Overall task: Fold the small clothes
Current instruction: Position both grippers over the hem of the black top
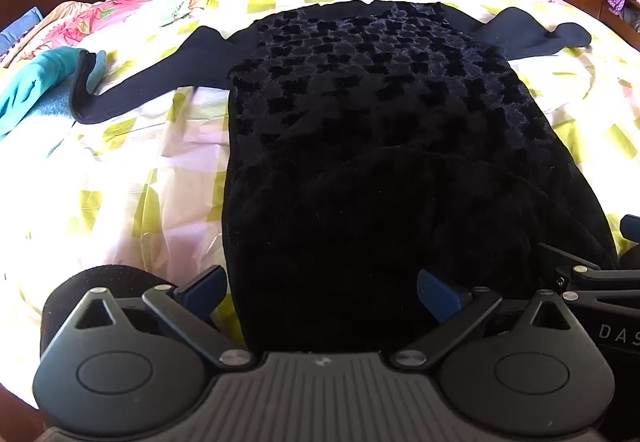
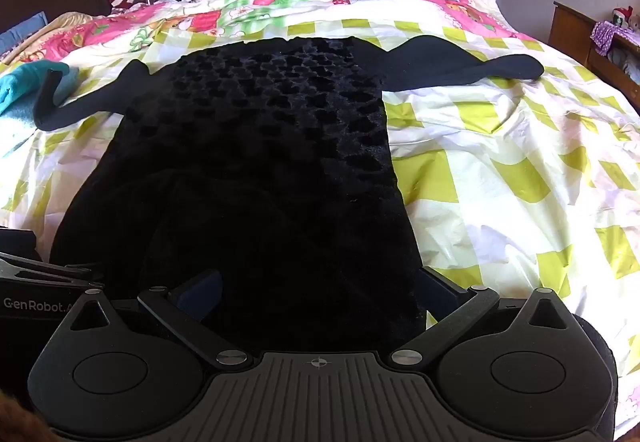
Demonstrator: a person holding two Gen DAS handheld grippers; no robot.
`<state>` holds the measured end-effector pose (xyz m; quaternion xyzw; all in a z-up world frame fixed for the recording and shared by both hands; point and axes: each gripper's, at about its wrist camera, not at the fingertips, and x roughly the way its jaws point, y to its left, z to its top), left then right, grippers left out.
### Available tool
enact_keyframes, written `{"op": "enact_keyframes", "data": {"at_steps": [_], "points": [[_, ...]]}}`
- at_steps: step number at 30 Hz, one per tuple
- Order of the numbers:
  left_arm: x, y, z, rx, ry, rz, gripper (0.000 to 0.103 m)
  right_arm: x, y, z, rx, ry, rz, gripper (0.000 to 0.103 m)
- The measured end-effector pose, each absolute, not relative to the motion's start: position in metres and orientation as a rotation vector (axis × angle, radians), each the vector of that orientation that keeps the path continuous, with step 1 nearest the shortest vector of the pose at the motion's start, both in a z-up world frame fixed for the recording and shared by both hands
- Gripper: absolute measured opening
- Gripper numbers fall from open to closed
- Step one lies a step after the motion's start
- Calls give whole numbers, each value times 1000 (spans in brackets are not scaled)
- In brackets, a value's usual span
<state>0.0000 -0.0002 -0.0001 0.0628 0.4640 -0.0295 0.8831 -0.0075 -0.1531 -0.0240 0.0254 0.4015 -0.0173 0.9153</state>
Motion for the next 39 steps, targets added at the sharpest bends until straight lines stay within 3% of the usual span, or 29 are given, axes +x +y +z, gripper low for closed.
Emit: {"op": "enact_keyframes", "data": {"at_steps": [23, 39], "points": [[2, -1, -1, 109, 983, -82, 103, -5, -156, -27, 60, 837, -68, 101], [2, -2, -2, 106, 987, -100, 103, -5, -155, -27, 61, 841, -58, 94]]}}
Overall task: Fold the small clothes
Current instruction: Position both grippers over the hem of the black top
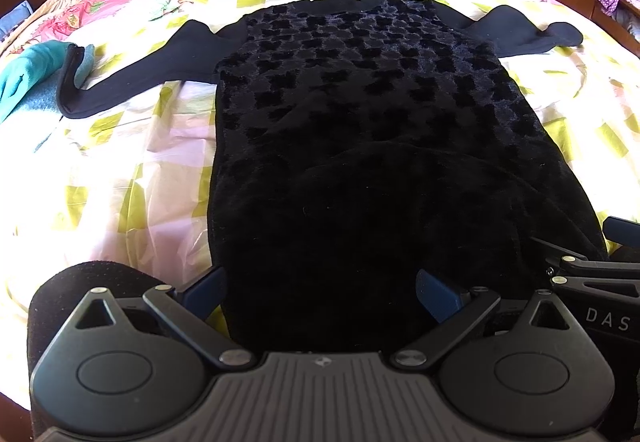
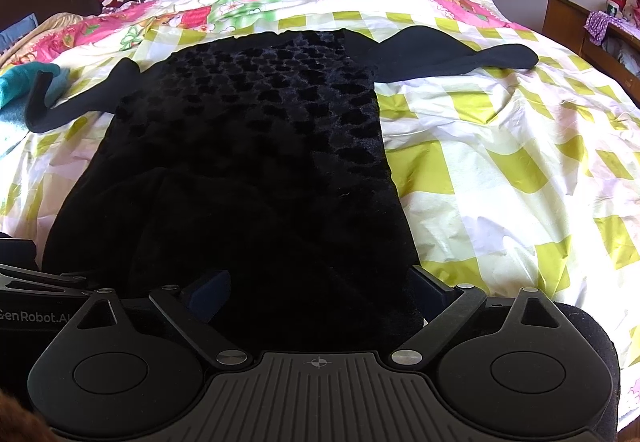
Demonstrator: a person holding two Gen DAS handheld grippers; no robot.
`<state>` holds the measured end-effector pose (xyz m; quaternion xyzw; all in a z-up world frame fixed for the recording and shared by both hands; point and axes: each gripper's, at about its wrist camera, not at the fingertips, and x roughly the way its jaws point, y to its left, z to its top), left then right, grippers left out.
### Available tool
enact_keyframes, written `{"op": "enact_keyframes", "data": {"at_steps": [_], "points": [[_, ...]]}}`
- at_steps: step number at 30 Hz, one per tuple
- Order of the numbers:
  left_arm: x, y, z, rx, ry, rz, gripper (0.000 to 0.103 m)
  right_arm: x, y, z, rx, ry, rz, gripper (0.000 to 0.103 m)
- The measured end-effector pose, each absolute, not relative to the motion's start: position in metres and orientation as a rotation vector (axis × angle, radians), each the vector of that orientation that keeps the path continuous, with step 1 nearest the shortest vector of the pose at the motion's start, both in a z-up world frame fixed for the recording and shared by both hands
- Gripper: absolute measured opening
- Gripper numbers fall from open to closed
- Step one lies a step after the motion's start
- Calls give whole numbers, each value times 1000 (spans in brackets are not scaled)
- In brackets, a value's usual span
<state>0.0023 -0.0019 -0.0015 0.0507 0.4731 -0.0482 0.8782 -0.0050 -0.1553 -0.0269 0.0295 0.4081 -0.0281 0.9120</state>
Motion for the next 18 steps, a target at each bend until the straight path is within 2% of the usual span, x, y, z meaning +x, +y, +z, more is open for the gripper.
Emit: {"op": "enact_keyframes", "data": {"at_steps": [18], "points": [[4, -3, -3, 105, 990, -112, 103, -4, -155, -28, 69, 844, -53, 89]]}}
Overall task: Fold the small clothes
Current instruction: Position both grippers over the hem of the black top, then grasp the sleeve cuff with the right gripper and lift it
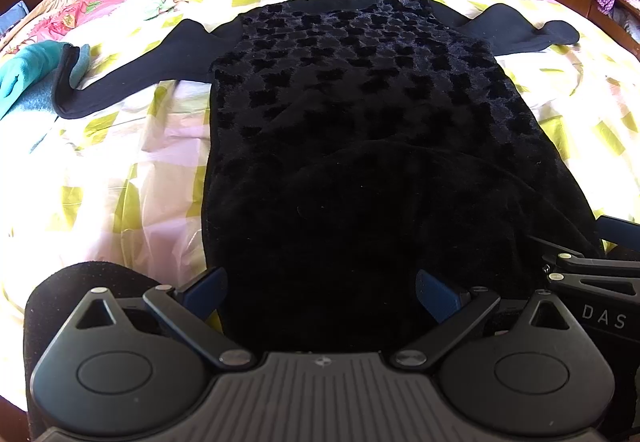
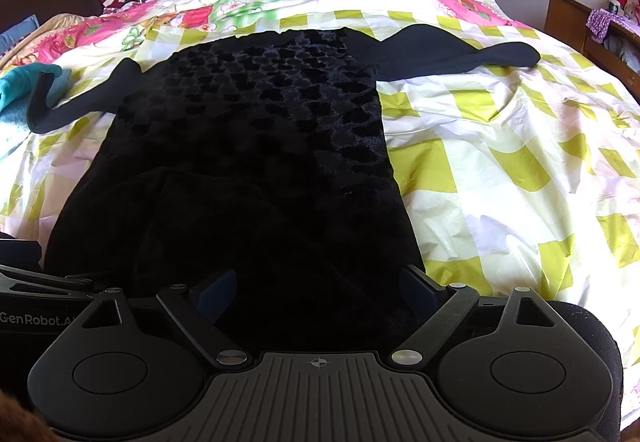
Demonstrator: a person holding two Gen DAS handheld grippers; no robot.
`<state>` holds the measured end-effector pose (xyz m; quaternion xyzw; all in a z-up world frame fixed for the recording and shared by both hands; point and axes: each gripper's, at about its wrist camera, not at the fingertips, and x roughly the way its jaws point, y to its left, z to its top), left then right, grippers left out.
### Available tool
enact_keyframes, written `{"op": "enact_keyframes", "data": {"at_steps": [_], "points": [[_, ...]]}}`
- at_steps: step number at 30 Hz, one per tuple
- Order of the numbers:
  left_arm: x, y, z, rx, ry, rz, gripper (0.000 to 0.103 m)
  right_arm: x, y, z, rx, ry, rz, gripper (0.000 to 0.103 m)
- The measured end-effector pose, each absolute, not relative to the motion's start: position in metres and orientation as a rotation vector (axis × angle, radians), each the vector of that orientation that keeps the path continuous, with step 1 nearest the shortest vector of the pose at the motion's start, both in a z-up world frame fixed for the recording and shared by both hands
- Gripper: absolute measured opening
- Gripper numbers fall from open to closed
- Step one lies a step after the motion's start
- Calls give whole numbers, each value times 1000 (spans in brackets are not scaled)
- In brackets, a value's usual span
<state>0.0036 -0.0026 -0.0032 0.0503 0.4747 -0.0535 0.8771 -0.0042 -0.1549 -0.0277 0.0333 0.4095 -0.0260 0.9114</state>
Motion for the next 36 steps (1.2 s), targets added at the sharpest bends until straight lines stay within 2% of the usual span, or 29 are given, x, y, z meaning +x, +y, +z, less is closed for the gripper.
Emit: {"op": "enact_keyframes", "data": {"at_steps": [36], "points": [[8, 9, 18, 108, 960, -159, 103, 14, -157, -6, 90, 789, -12, 88]]}}
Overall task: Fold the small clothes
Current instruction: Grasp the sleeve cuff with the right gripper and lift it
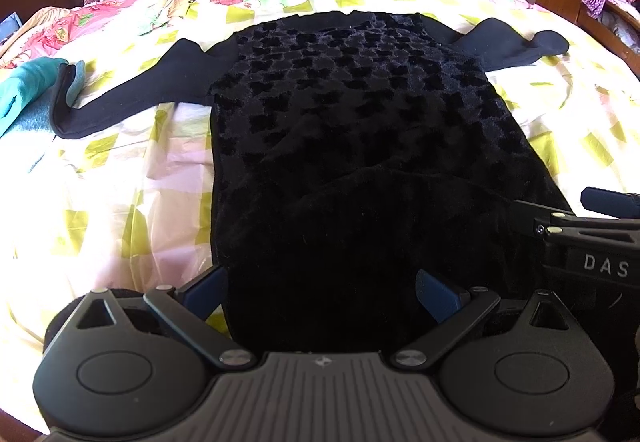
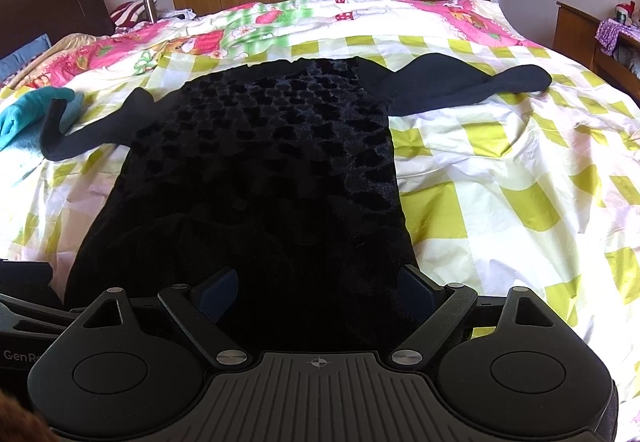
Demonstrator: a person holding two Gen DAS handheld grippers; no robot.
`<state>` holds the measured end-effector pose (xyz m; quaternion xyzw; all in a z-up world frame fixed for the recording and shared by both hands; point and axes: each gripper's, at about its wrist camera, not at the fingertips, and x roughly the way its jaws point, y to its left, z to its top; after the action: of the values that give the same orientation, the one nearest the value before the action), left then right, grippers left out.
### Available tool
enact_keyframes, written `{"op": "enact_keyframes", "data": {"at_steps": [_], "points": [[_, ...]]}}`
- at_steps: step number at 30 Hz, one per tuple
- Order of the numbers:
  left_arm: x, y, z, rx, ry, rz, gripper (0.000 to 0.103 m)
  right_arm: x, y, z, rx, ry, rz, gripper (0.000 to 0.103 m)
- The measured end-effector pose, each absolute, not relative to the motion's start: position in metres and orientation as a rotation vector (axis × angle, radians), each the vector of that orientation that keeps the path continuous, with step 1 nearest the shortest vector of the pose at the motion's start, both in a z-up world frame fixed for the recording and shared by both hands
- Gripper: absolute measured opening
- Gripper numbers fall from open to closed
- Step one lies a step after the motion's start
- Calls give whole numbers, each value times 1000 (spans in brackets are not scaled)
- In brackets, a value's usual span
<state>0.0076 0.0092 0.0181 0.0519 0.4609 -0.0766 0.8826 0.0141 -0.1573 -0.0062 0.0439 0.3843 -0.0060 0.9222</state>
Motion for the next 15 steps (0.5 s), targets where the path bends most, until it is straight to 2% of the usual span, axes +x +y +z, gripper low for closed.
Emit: {"op": "enact_keyframes", "data": {"at_steps": [6, 15], "points": [[23, 10, 42, 155, 865, -158, 103, 40, -173, 1, 93, 762, -42, 88], [118, -3, 56, 106, 750, -193, 103, 143, -231, -4, 188, 720, -144, 88]]}}
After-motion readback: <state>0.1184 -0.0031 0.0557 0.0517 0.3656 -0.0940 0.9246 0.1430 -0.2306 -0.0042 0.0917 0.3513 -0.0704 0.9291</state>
